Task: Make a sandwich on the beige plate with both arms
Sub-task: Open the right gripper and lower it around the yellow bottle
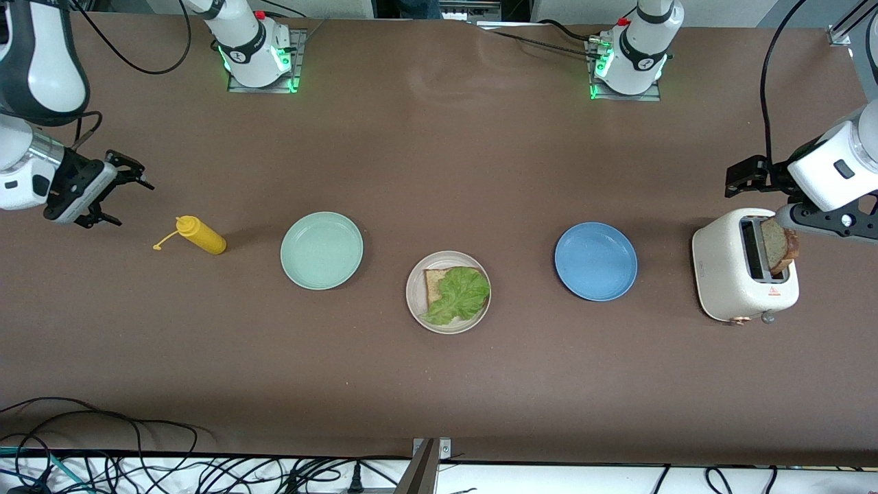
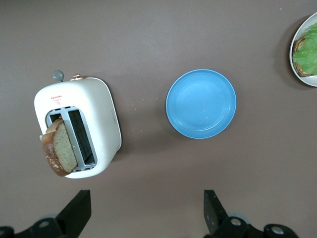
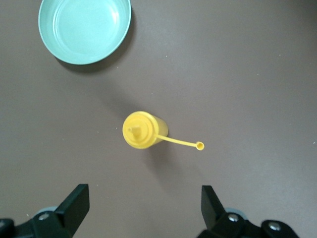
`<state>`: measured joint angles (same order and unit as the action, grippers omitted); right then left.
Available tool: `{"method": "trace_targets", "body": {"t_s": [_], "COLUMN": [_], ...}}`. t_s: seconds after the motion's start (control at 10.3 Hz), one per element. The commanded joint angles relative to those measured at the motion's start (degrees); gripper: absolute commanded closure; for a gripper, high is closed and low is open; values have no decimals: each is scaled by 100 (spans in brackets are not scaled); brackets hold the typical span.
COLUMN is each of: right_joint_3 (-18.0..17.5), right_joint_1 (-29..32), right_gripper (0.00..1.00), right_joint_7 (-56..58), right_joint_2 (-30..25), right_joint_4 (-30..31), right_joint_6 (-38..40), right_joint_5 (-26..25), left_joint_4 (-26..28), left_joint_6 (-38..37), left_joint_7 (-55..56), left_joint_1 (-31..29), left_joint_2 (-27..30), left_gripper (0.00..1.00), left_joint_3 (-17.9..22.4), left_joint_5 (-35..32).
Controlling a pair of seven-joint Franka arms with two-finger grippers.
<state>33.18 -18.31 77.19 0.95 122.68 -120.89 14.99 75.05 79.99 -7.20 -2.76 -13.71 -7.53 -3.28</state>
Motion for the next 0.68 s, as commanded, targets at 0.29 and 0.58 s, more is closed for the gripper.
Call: {"method": "trace_targets", "body": {"t_s": [0.29,0.58], "right_joint_3": [698,699], "right_joint_1": [72,388], "right_gripper": [1,1], "right_joint_7": [2543,3528], "right_joint_2": [440,747], "right_joint_4": [178,178], "right_joint_6": [310,645], "right_joint_5": [1715,2348], "left_joint_4": [27,27], "left_joint_6": [-36,-36], "left_joint_7": [-97,-97], "left_joint_1": [-31,-31], "left_joint_2": [53,53], "left_gripper": [0,0], "left_joint_3": [6,6], "left_joint_5": [143,143]}}
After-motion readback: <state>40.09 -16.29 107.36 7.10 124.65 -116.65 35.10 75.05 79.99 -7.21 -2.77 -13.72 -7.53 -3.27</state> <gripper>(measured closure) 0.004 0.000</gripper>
